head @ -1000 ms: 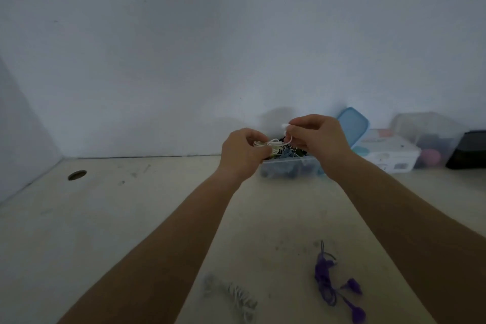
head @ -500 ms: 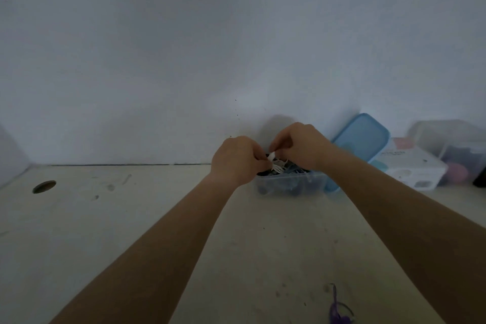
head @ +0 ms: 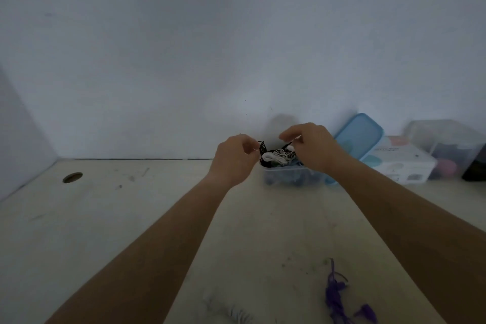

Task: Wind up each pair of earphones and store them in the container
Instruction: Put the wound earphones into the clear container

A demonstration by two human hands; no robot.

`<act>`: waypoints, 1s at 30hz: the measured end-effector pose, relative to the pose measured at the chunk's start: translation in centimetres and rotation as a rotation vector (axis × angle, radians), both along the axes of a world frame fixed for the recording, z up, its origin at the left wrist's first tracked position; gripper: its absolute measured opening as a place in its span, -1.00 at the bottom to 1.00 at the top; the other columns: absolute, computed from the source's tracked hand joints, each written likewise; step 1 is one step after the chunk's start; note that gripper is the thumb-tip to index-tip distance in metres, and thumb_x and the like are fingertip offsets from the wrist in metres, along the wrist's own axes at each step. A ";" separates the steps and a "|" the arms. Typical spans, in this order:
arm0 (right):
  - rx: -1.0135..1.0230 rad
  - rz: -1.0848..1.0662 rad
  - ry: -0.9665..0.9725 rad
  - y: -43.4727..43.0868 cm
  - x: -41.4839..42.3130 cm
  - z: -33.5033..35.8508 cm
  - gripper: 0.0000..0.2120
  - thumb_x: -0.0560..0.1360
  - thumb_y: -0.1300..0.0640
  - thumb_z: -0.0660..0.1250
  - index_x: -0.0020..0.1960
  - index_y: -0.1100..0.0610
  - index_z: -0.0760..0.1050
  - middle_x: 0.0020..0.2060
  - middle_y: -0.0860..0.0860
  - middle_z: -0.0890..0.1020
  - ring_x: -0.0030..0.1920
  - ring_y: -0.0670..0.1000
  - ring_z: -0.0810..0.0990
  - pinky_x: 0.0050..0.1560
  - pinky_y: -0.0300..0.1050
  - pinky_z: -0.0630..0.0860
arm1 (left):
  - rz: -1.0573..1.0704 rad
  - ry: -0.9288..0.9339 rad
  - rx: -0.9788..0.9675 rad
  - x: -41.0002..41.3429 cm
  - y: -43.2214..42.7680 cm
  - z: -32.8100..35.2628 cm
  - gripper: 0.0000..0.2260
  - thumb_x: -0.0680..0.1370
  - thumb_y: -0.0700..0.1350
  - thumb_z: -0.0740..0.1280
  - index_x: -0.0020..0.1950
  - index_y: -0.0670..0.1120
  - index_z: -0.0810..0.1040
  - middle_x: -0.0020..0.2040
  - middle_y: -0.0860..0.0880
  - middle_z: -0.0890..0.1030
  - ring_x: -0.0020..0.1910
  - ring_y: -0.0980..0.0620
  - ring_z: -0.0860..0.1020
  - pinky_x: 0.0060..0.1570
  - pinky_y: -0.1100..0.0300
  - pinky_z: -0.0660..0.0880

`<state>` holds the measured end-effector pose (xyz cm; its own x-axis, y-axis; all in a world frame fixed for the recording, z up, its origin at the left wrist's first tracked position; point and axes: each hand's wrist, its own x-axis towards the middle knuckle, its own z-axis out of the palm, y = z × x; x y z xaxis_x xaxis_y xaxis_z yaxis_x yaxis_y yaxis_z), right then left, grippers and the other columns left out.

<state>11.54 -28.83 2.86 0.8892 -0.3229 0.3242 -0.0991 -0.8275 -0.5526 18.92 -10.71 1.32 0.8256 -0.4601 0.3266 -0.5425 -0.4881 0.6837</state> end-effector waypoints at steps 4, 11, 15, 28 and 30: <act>0.036 0.009 -0.057 1.6 -3.0 0.5 -0.67 0.53 0.34 0.20 0.06 0.07 0.67 -0.01 -0.03 0.71 -0.07 -0.06 0.60 -0.05 -0.29 0.42 | -0.004 -0.008 -0.006 -2.7 2.5 0.6 -0.88 0.52 -0.15 0.40 0.04 -0.02 0.65 -0.06 0.09 0.62 -0.06 0.16 0.54 -0.05 0.42 0.32; 0.121 0.250 0.071 8.3 -9.8 0.3 -0.90 0.51 0.16 0.39 -0.06 0.01 0.67 -0.23 -0.12 0.69 -0.29 -0.23 0.62 -0.15 -0.33 0.54 | -0.055 -0.019 0.138 -9.0 8.7 -0.1 -0.90 0.53 -0.10 0.37 0.00 0.03 0.67 -0.04 0.10 0.65 -0.02 0.15 0.57 -0.09 0.38 0.36; 0.007 0.429 0.355 14.2 -12.8 -1.3 -0.82 0.53 0.01 0.40 0.10 0.01 0.65 -0.10 -0.08 0.71 -0.20 -0.10 0.66 -0.01 -0.13 0.61 | -0.023 -0.029 0.159 -11.4 13.0 -1.0 -0.88 0.55 -0.11 0.36 0.00 0.03 0.68 -0.04 0.12 0.64 -0.02 0.17 0.56 -0.05 0.37 0.37; -0.054 0.337 0.362 19.3 -14.5 -5.5 -0.88 0.47 0.16 0.36 -0.07 -0.05 0.57 -0.17 -0.17 0.51 -0.17 -0.10 0.55 -0.21 -0.32 0.47 | 0.205 0.015 0.122 -12.8 22.1 -4.5 -0.82 0.55 -0.21 0.32 -0.06 0.07 0.63 0.05 0.08 0.64 -0.02 0.17 0.53 0.01 0.34 0.35; -0.027 0.313 0.326 19.3 -14.3 -5.5 -0.90 0.48 0.17 0.34 -0.08 0.01 0.60 -0.20 -0.19 0.52 -0.17 -0.12 0.52 -0.25 -0.38 0.39 | 0.222 0.032 0.148 -12.3 22.2 -4.7 -0.84 0.56 -0.19 0.32 -0.02 0.05 0.65 0.08 0.06 0.64 0.00 0.15 0.53 0.04 0.31 0.37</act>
<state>-2.74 -9.55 -2.65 0.9997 -0.0173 0.0157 -0.0068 -0.8592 -0.5117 6.61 11.51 -3.40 0.9206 -0.3075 0.2407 -0.3899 -0.6889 0.6110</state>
